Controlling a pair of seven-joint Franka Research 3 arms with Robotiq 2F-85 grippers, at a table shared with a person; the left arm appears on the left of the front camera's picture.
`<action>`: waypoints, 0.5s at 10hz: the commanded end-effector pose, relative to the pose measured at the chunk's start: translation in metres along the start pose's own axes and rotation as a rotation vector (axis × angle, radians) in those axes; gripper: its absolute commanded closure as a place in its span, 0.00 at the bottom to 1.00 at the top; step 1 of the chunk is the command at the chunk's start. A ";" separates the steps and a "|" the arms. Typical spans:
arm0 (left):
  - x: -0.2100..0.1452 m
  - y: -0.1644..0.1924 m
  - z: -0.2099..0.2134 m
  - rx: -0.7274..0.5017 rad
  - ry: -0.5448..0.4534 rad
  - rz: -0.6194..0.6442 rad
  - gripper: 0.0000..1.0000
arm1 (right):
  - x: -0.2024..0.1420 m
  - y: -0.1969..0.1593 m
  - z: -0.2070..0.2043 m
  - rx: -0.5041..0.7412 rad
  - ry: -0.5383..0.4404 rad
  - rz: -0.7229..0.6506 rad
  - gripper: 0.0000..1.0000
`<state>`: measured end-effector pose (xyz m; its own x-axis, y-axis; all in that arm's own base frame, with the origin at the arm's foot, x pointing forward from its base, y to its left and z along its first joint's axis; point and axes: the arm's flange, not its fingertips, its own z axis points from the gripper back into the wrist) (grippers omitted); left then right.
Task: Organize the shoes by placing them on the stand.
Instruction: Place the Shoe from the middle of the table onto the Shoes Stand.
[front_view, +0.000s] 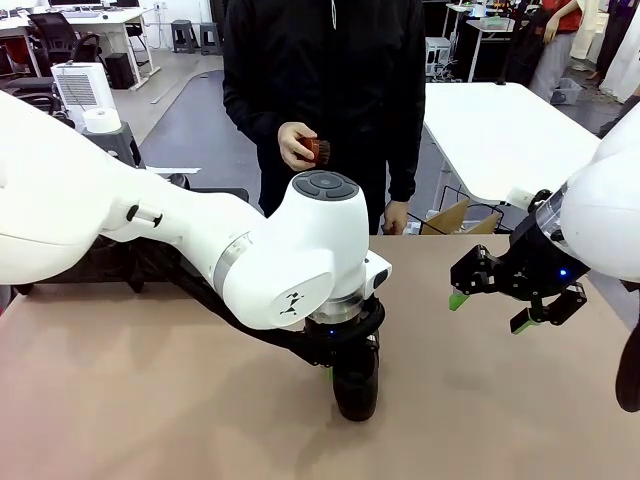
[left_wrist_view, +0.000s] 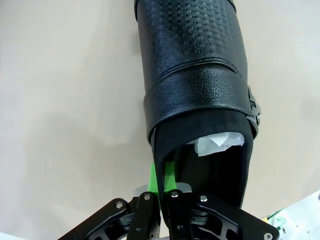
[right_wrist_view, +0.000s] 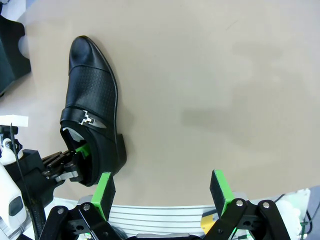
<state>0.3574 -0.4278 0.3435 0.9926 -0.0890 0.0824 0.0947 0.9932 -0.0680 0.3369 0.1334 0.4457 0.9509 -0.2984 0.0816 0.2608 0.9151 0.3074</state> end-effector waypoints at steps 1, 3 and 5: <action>0.004 -0.003 -0.004 0.023 0.004 0.026 1.00 | 0.004 0.005 0.000 0.028 -0.001 -0.009 0.00; 0.003 0.000 0.002 0.017 -0.004 0.008 1.00 | 0.004 0.005 0.000 0.028 -0.001 -0.009 0.00; -0.004 0.020 0.033 -0.017 -0.004 -0.019 1.00 | 0.004 0.005 0.000 0.028 -0.001 -0.009 0.00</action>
<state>0.3570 -0.4248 0.3528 0.9918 -0.0959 0.0847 0.1021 0.9922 -0.0718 0.3370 0.1334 0.4456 0.9510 -0.2984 0.0812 0.2610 0.9151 0.3073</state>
